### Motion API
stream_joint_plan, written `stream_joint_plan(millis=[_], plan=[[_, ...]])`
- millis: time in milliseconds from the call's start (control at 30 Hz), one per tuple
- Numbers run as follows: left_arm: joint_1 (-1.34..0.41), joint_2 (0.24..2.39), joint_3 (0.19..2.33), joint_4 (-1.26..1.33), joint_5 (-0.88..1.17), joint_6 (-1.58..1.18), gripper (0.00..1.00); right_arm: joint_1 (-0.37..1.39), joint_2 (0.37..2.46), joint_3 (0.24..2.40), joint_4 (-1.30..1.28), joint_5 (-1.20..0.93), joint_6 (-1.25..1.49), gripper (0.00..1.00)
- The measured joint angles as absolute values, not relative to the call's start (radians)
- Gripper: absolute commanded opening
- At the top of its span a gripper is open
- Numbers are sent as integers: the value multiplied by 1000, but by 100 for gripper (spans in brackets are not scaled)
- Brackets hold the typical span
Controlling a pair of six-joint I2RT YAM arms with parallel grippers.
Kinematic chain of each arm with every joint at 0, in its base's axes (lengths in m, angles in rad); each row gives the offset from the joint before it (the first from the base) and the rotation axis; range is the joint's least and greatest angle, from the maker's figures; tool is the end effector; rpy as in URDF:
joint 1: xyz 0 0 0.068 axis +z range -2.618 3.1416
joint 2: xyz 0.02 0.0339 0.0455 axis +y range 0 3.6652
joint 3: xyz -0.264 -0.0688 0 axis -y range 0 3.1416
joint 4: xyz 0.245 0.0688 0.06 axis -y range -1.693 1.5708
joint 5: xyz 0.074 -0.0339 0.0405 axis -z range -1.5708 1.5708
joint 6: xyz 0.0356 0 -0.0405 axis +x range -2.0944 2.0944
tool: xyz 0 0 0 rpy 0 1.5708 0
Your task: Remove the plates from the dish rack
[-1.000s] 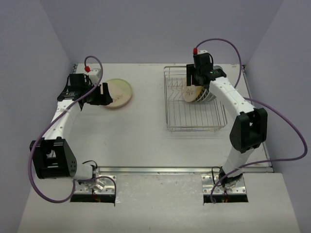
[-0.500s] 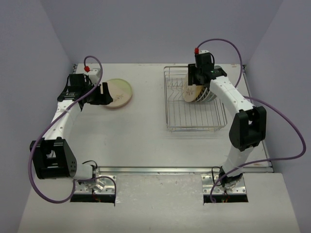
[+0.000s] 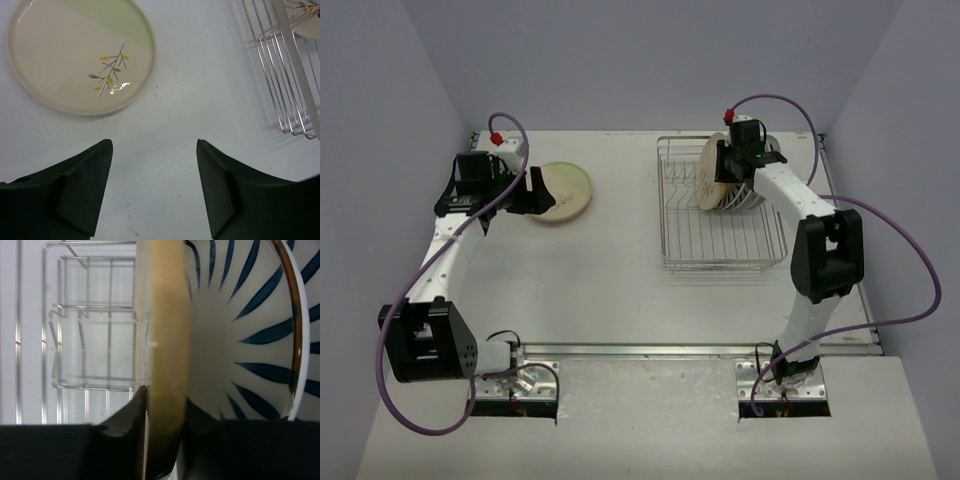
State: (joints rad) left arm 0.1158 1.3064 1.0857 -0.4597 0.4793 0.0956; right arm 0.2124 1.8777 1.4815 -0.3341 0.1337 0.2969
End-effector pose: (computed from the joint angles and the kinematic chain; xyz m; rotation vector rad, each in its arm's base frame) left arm 0.2853 0.0167 0.3068 0.2320 2.1814 -0.4198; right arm 0.4217 0.0861 0.2531 0.1655 2.2896 0.1096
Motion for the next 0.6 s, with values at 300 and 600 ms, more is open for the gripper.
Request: stream_joint_plan(millis=[300,600], plan=[[116,1307,1080,-449,489,81,66,207,1835,1425,-296,93,321,0],[116,1307,1085,-442,491,65,75,207,1691,1395,-402,91,319,0]])
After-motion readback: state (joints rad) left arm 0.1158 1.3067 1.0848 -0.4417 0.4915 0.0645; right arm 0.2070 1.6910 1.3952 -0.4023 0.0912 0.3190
